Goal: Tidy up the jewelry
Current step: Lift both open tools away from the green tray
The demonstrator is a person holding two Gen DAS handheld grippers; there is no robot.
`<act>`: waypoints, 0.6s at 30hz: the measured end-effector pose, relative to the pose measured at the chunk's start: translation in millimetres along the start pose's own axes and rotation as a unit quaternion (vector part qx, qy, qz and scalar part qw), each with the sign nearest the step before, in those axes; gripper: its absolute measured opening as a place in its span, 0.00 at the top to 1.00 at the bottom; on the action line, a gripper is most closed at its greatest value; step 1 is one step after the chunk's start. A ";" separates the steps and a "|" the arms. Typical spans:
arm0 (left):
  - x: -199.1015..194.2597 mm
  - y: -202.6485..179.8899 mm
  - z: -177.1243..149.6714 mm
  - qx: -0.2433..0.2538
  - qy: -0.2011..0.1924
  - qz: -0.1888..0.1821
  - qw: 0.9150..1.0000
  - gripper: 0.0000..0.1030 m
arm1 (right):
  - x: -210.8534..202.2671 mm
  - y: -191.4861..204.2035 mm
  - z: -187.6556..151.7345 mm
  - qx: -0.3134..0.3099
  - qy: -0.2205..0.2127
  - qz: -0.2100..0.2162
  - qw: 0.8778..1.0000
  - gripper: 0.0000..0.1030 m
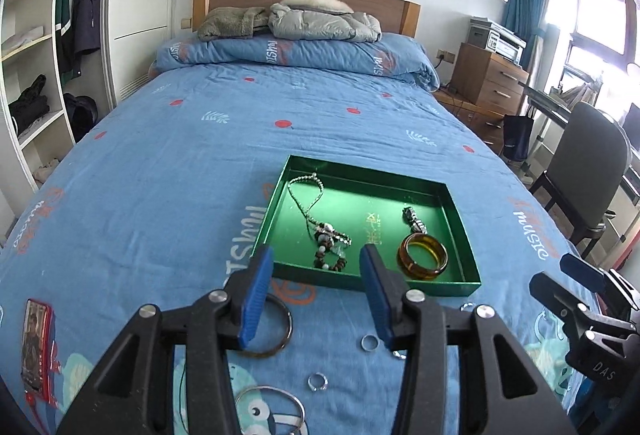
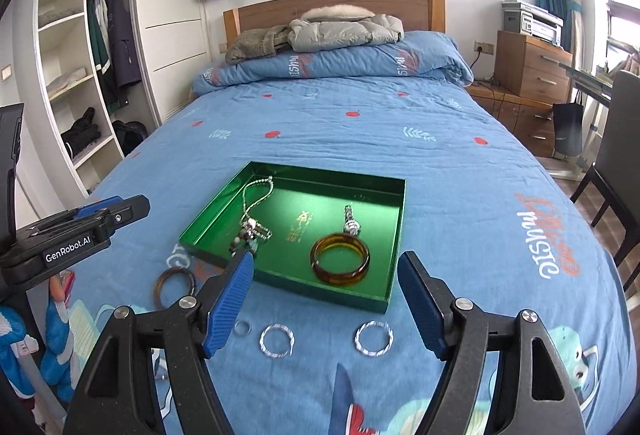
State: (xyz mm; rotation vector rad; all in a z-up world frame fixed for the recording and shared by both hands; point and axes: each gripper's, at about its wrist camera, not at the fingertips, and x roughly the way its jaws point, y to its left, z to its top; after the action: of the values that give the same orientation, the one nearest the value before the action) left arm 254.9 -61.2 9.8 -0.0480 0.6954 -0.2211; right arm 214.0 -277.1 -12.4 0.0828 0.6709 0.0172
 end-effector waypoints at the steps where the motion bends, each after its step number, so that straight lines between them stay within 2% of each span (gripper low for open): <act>1: -4.4 2.3 -5.2 0.001 0.000 0.004 1.000 0.58 | -4.1 1.2 -4.8 0.000 -0.002 -0.001 1.000 0.28; 7: -25.5 12.8 -37.0 0.013 -0.001 0.028 1.000 0.58 | -25.6 6.4 -32.2 0.015 -0.013 -0.003 1.000 0.28; 18: -63.4 21.0 -91.1 0.020 0.009 0.037 0.999 0.58 | -58.8 23.0 -67.2 0.002 -0.017 -0.009 1.000 0.28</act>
State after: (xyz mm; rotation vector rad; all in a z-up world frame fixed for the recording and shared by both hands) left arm 153.2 -24.2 -22.6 0.0173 0.7086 -0.1653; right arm 126.4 -251.8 -26.5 0.0817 0.6368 -0.0024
